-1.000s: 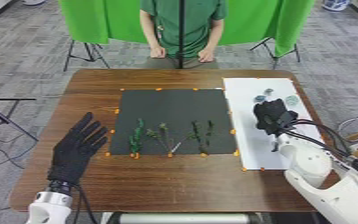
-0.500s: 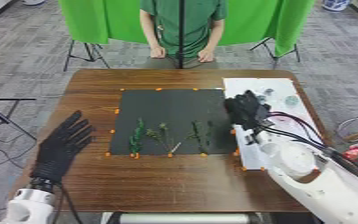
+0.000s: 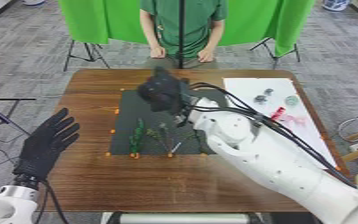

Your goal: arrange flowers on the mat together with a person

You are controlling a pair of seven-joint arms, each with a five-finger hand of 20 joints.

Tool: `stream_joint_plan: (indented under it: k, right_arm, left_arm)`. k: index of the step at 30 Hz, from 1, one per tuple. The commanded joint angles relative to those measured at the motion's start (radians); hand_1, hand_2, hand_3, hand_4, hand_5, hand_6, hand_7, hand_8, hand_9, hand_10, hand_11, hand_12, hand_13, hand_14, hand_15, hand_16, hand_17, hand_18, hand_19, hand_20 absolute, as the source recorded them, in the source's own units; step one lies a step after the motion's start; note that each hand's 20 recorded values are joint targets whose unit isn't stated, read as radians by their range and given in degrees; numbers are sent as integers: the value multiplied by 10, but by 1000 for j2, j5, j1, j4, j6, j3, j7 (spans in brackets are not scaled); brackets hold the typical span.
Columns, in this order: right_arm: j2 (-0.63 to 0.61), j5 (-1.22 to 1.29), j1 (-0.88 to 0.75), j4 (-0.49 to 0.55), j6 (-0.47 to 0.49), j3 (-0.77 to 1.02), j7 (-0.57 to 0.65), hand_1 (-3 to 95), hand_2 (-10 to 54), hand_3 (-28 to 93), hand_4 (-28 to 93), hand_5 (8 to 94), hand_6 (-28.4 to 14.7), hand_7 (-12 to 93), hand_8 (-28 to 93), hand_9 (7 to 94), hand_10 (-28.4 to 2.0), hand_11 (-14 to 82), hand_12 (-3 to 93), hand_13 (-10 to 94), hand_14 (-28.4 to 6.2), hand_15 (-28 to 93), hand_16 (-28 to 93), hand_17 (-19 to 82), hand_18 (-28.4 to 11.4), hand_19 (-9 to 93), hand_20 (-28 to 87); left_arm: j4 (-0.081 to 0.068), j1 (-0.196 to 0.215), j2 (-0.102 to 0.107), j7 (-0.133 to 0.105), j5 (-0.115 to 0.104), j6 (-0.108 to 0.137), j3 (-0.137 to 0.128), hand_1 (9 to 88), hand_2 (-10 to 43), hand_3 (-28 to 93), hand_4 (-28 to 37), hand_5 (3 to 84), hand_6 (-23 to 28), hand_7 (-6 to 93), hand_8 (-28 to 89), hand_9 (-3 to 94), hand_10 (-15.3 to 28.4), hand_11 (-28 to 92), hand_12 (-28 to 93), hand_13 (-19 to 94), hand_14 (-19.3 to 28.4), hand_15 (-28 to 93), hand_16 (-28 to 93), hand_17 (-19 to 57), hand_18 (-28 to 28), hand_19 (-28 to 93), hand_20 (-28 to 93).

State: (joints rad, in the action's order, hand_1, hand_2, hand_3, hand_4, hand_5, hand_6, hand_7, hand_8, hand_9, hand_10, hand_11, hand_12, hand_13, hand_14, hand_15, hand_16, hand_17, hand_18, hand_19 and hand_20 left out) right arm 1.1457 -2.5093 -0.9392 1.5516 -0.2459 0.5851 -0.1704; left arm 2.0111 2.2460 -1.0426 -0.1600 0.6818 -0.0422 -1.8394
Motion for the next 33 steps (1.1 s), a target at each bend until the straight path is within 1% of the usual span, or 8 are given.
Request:
stream_joint_plan:
  k: [1,3,4,6,9,16,22,33]
  right_arm:
    - [164,-105,-18,-74,53,-50,-60,596,-95,724,-283,702,18,454,-16,865,-46,133,474,815,-19,596,259,335,-143,710,299]
    - [180,-137,-25,-93,58,-60,-66,600,-95,716,-283,697,18,457,-13,867,-46,132,471,815,-18,595,257,334,-142,710,301]
    - [191,-154,-37,-102,64,-47,-79,601,-95,713,-283,696,18,458,-13,868,-45,132,471,816,-18,595,256,334,-142,710,302]
    - [204,-182,-48,-116,72,-43,-78,602,-95,707,-283,697,18,458,-14,871,-44,129,470,818,-16,590,255,333,-143,710,304]
    - [215,-197,-56,-128,87,-38,-74,600,-95,704,-283,701,21,458,-13,879,-41,125,469,820,-14,585,255,332,-143,709,305]
    - [237,-253,-79,-144,114,-21,-87,589,-95,711,-283,704,32,465,-14,888,-34,117,475,821,-12,574,261,328,-145,711,313]
    - [236,-270,-79,-154,122,-23,-65,581,-95,716,-283,705,38,473,-19,893,-28,115,479,822,-9,568,268,326,-145,712,318]
    - [243,-297,-98,-156,134,-24,-21,553,-95,712,-283,693,44,480,-31,884,-29,108,476,813,-8,555,280,316,-147,709,324]
  left_arm:
    - [-8,5,26,-27,-13,44,14,263,-24,740,-282,318,23,186,-107,264,120,176,143,233,144,211,11,-91,213,420,70]
    - [9,21,35,-33,5,47,17,262,-28,744,-282,322,25,188,-110,266,121,177,142,235,145,212,8,-91,213,421,70]
    - [11,15,36,-21,22,43,17,262,-31,746,-282,324,26,189,-111,268,122,178,141,235,146,213,7,-91,214,421,70]
    - [18,15,39,-22,44,45,25,261,-35,751,-283,329,26,193,-113,271,124,179,138,235,147,214,5,-93,215,421,70]
    - [20,7,43,-18,44,32,29,257,-45,762,-283,334,28,204,-121,276,128,183,133,236,150,218,0,-94,217,421,68]
    - [23,4,46,-10,53,23,31,248,-50,757,-283,338,26,213,-137,281,130,196,116,238,157,235,-17,-97,221,425,64]
    - [15,-15,57,-2,57,8,40,243,-50,751,-283,339,22,214,-139,289,132,209,105,243,161,244,-29,-98,223,431,59]
    - [3,-36,56,20,60,-3,48,238,-45,741,-283,334,16,221,-144,289,130,218,94,243,161,258,-40,-100,225,440,52]
